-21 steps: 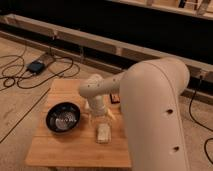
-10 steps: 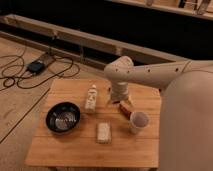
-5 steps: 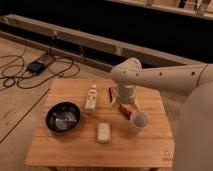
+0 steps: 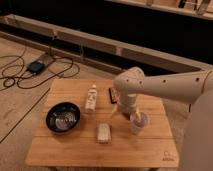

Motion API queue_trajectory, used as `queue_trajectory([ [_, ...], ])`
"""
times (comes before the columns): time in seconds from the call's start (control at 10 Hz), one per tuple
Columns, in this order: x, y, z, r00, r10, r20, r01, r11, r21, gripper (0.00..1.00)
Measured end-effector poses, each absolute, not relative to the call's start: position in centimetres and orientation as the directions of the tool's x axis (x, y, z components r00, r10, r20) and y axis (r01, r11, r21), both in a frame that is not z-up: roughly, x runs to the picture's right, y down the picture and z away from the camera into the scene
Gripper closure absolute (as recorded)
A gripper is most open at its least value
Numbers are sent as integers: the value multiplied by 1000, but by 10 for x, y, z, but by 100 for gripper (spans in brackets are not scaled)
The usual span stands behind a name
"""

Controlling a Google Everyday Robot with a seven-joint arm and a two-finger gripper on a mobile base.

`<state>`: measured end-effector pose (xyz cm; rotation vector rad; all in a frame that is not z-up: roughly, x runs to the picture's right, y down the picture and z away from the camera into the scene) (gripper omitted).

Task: Place the ceramic cup in the ceramic bowl

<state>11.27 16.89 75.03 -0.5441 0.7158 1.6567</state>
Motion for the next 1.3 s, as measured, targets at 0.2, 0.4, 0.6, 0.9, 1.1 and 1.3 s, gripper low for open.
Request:
queue_trajectory([
  [0.2,120,179,762,-207,700,-683,-978,-132,161,20],
  [0.4,127,183,774,-202,721,-662,-979,-127,161,32],
  [0.6,130,184,778,-192,734,-652,-980,-115,160,52],
  [0.9,130,181,771,-171,735,-656,-983,-81,165,82],
  [1.1,123,171,760,-131,741,-659,-986,-30,163,98],
  [1.3,106,152,750,-52,759,-649,-988,55,143,100],
])
